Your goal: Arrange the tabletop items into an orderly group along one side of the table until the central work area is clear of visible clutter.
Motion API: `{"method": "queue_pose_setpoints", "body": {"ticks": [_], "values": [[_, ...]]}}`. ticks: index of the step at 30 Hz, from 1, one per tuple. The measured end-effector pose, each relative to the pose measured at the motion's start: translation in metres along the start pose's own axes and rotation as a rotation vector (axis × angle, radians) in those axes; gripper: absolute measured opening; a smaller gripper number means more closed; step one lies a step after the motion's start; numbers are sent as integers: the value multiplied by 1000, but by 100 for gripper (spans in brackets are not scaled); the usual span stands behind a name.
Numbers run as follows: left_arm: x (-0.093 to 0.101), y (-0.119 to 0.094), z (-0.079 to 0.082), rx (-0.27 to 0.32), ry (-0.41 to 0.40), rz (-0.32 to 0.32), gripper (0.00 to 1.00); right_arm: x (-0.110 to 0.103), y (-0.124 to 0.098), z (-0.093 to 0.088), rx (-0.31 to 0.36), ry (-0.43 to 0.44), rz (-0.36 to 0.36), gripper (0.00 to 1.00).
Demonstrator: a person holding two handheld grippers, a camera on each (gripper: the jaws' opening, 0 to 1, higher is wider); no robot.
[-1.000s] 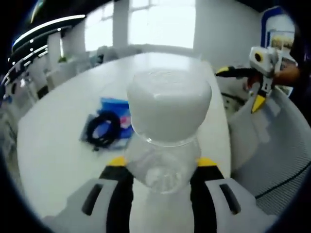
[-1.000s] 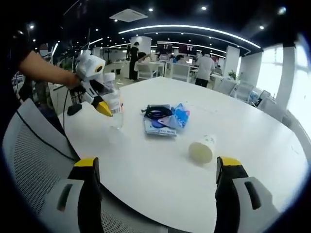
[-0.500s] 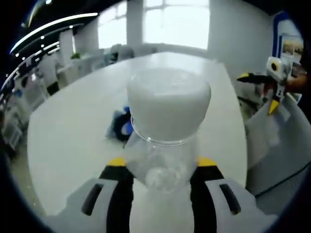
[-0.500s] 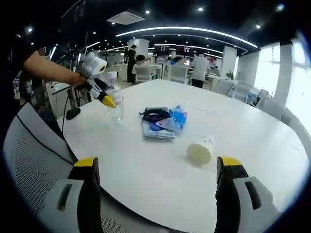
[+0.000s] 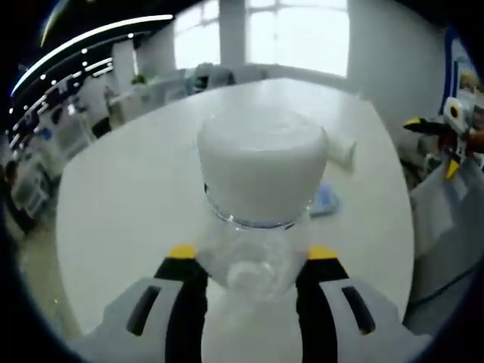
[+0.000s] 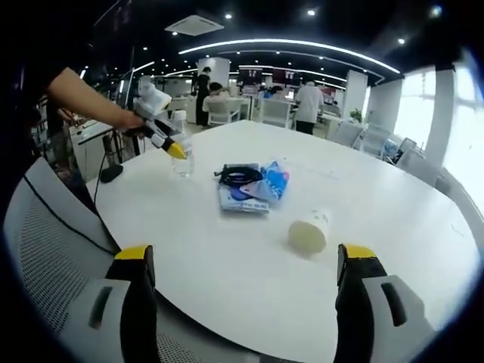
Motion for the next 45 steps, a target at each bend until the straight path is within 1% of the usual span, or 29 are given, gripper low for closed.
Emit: {"method": "queue_pose_setpoints", "body": {"ticks": [5,8,12,16,19,23,25,28,30,31,32,45], "values": [[-13,4,-4,-7,-22,12,42,1,0,0,-1,-4,-8,100],[-19,8,-8,-35,5,10,42,1,0,0,-5,-2,-9,100],[-27,9,-10,-52,16,-2,43,2,0,-1,-9,-2,-10,100],[-40,10,-11,-44,-6,2,43,3,1,-4,-23,3,-15,100],[-48,12,-10,-44,-6,2,43,3,1,-4,-27,6,-17,100],[-60,12,-10,-47,-18,10,43,4,2,-7,-44,6,-17,100],[-64,12,-11,-53,-30,1,43,4,2,-8,-47,5,-18,100],[-67,12,-10,-60,-19,-4,44,5,2,-9,-54,4,-22,100],[-67,12,-11,-65,4,-11,44,5,2,-9,-57,4,-22,99],[-57,8,-7,-69,8,-13,44,5,2,-10,-61,4,-22,99],[-57,8,-6,-69,6,-12,44,5,2,-10,-63,2,-22,99],[-68,12,0,-78,10,-4,45,7,2,-13,-79,-1,-35,99]]}}
Point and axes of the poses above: the point that each gripper's makers call its tool centre point, and the gripper's own axes: y roughly forward along the fingers, x roughly to its right, z roughly out of its top, the point moved 3 cm from there along -y, roughly backward along the fingers, and after that the axes turned 5 degrees about -x, right-handed, at the moved point
